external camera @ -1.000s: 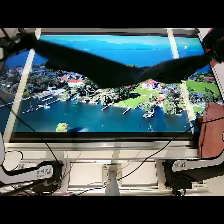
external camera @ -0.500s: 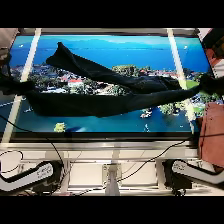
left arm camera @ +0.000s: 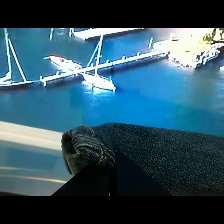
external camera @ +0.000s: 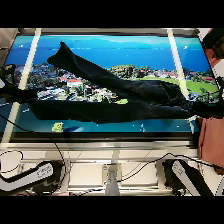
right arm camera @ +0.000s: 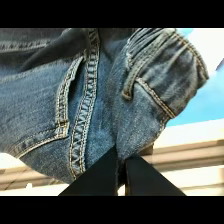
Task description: Fold the clothes and pants, and hang the long-sleeved shirts on hangers.
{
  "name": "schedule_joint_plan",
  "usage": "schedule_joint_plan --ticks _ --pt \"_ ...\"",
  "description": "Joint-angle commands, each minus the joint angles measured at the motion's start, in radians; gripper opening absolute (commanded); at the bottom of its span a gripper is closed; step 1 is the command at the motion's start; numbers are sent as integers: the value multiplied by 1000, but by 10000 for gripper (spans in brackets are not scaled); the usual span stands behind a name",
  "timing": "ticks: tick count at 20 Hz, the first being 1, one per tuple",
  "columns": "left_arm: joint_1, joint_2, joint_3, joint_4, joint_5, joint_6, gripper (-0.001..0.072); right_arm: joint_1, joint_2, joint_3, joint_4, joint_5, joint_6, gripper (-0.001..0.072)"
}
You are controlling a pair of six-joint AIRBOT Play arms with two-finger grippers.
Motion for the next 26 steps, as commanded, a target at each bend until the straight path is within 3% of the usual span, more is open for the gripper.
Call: schedule_joint_plan --ticks 1,3,4,5,6,8,9,10,15,18,20,22,23,26 --pt "0 -37 -4 -121 93 11 34 0 22 -34 -19 -106 -2 33" --pt "0 -63 -4 -224 191 11 34 0 22 -34 -19 -132 -2 33" --pt "0 -76 -4 -240 229 11 77 0 22 -34 -19 -137 -2 33" --pt "0 -85 -4 -239 239 11 357 0 22 -34 -19 -142 -2 33" --pt "1 -91 -4 -239 236 6 719 0 22 -34 -19 -145 -2 33" --pt "16 -82 -4 -201 176 3 643 0 22 -34 -19 -148 -2 34" --pt "30 -71 -4 -151 134 3 528 0 22 -34 -19 -149 -2 33" --pt "51 -54 -4 -89 92 3 480 0 22 -34 -19 -149 -3 34" --pt "240 65 -142 -71 -20 62 487 0 22 -34 -19 -149 -5 33" --pt "321 71 -267 -256 0 180 487 0 22 -34 -19 -162 -9 33" --pt "330 53 -309 -380 52 234 494 0 22 -34 -19 -178 -9 33" --pt "315 15 -319 -473 72 312 564 0 22 -34 -19 -182 -9 33" --pt "306 -10 -319 -499 73 332 563 0 22 -34 -19 -182 -9 33" --pt "274 -101 -319 -513 102 336 561 0 22 -34 -19 -181 -9 34"
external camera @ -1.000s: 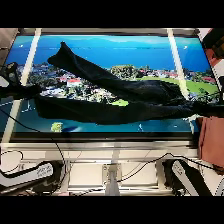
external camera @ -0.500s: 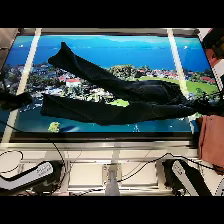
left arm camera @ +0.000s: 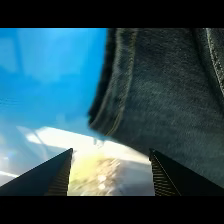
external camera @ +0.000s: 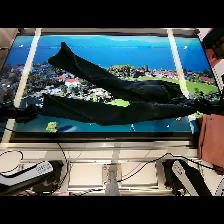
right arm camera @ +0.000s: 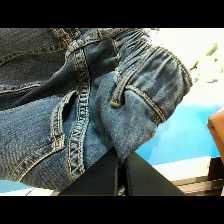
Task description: Fold the clothes and pants, and hang the long-sleeved shirts on hangers.
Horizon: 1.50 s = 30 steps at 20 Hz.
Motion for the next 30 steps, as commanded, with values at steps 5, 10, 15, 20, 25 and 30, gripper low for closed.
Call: schedule_joint_plan --ticks 5,10,15,20,25,30 --pt "-37 -158 -12 -244 105 66 552 0 0 0 1 -5 0 34" --pt "-47 -159 -9 -364 146 92 35 0 1 0 4 -5 0 34" --pt "-46 -94 82 -620 146 211 34 0 5 37 5 -6 16 34" --pt "-43 37 223 -569 145 118 30 0 5 113 2 -3 61 33" --pt "-42 94 378 27 -70 -199 28 0 -10 145 -13 5 61 31" --pt "-42 89 421 311 -279 -228 28 0 -109 146 -18 16 75 30"
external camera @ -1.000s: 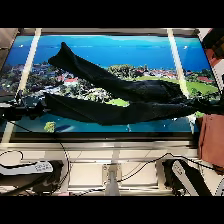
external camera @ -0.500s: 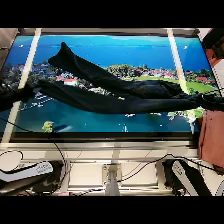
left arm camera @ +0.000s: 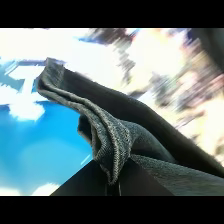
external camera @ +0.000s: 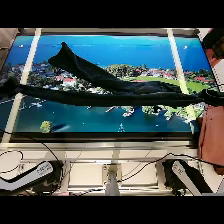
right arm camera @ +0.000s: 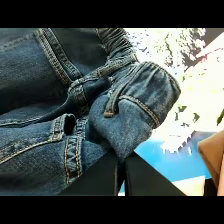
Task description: Fold the clothes and pants, and hang the long-sleeved shirts on hangers.
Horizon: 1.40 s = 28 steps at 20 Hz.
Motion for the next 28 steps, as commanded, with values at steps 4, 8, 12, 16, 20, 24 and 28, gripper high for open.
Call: schedule_joint_plan --ticks 4,8,12,16,20,24,28 --pt "0 -24 29 213 -174 -53 29 0 -129 5 -8 77 9 31" --pt "-1 -36 29 100 -48 -53 31 0 -142 31 2 68 10 31" --pt "-1 -36 29 -65 170 -53 31 0 -142 75 10 12 10 32" --pt "1 -42 25 63 85 -53 31 -1 -142 78 0 84 10 32" --pt "5 -106 -27 359 -119 -53 32 -1 -141 26 -40 315 9 32" --pt "15 -184 -96 388 -163 -27 32 -1 -140 -62 -82 455 9 32" --pt "15 -244 -97 388 -153 -23 32 0 -140 -95 -72 464 20 32"
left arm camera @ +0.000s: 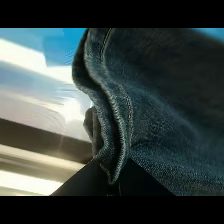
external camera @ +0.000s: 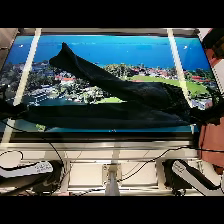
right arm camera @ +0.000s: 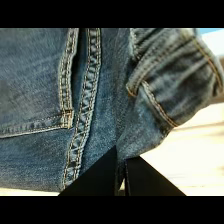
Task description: Fold the clothes and pants, and hang the long-sleeved shirts on hangers.
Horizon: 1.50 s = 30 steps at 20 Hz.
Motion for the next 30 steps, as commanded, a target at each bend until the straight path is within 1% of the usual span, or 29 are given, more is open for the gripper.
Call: schedule_joint_plan --ticks 1,6,7,8,9,10,11,12,15,20,23,26,27,28,30 --pt "1 -47 -11 19 -16 10 32 1 0 -37 2 67 10 33" --pt "1 -47 -10 19 4 10 32 1 0 -47 3 98 11 33" --pt "2 -47 -10 27 5 10 44 1 0 -47 3 97 11 33" --pt "2 -47 -10 42 4 10 139 1 0 -47 3 97 11 37" --pt "2 -47 -10 54 4 10 375 1 0 -47 4 95 11 127" --pt "2 -47 -10 61 5 10 588 1 0 -47 4 93 11 307" --pt "2 -47 -10 61 6 10 602 1 0 -47 4 92 11 407" --pt "2 -47 -10 61 10 10 602 1 0 -47 4 90 11 414" --pt "0 -47 -10 60 54 10 602 1 0 -47 6 83 11 414" --pt "0 -48 -10 47 226 10 600 1 0 -47 6 29 11 414" --pt "0 -57 -10 -37 340 14 600 2 0 -47 8 -20 14 414" --pt "0 -88 -10 -196 366 129 599 2 0 -47 8 -27 31 413" --pt "0 -102 -10 -230 371 156 566 2 0 -47 8 -27 31 413" --pt "0 -116 -10 -237 374 158 548 2 0 -47 9 -26 31 413" --pt "0 -148 -10 -237 376 163 539 2 0 -47 23 -25 34 413"
